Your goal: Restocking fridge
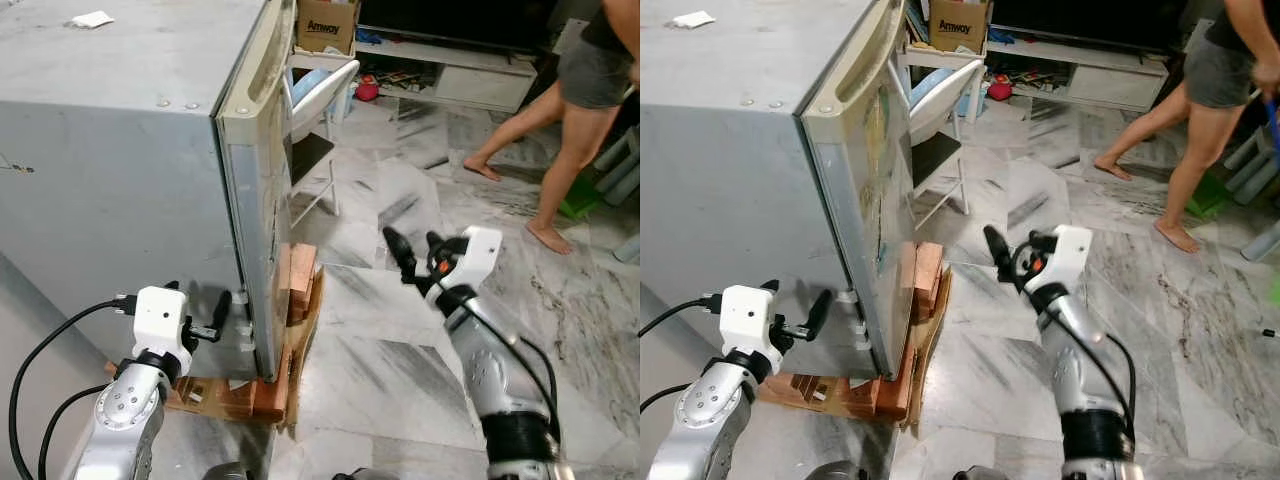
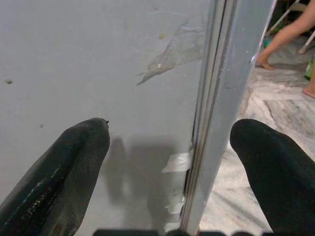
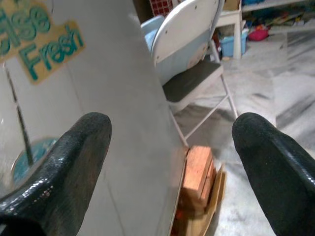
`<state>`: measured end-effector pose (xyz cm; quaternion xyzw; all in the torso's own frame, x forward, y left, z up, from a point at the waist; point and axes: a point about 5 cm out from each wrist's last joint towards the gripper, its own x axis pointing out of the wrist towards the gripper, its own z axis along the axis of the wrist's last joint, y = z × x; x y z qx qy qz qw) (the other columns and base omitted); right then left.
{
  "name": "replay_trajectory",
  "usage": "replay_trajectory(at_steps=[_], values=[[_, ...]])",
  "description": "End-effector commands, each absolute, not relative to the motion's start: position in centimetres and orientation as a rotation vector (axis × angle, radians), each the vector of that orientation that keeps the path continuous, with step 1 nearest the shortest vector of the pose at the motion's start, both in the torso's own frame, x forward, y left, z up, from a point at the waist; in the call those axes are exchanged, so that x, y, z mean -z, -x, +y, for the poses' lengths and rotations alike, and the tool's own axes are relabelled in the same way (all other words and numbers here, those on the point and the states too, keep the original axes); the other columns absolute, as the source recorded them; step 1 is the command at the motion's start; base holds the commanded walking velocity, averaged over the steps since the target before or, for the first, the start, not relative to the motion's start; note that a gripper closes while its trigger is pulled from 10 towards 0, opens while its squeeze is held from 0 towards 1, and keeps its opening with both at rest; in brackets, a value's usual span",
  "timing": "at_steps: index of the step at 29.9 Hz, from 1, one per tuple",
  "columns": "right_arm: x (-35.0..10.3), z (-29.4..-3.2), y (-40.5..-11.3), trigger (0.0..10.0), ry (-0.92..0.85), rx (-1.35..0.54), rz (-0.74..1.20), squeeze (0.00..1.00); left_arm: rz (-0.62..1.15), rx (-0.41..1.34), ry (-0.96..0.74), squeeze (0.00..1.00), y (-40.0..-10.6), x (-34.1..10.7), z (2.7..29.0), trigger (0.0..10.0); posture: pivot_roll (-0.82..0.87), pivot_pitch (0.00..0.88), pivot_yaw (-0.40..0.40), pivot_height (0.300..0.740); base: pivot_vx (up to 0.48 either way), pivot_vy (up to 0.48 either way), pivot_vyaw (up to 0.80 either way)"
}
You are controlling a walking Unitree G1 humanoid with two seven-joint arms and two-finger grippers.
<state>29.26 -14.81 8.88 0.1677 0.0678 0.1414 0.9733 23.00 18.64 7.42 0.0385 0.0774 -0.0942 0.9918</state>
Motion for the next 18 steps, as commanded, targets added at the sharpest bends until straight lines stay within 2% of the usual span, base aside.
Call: replay_trajectory(at_steps=[1, 9, 18], values=[[-9.5, -14.72, -29.26, 10.0, -0.315, -0.286, 0.115, 0.0, 0.148, 0.197, -0.065, 0.0, -23.23, -7.73, 18.29, 10.0, 0.07, 0.015, -0.07, 0.74, 0.0, -0.48, 0.0], [-9.13, -14.89, -28.73, 10.0, -0.254, -0.283, 0.128, 0.0, 0.151, 0.198, -0.077, 0.0, -23.09, -7.56, 18.25, 10.0, 0.07, 0.016, -0.071, 0.74, 0.0, -0.249, 0.0], [-8.81, -14.76, -28.51, 10.0, -0.222, -0.283, 0.132, 0.0, 0.155, 0.18, -0.108, 0.0, -22.95, -7.41, 18.76, 10.0, 0.07, 0.013, -0.07, 0.74, 0.0, 0.0, 0.0]])
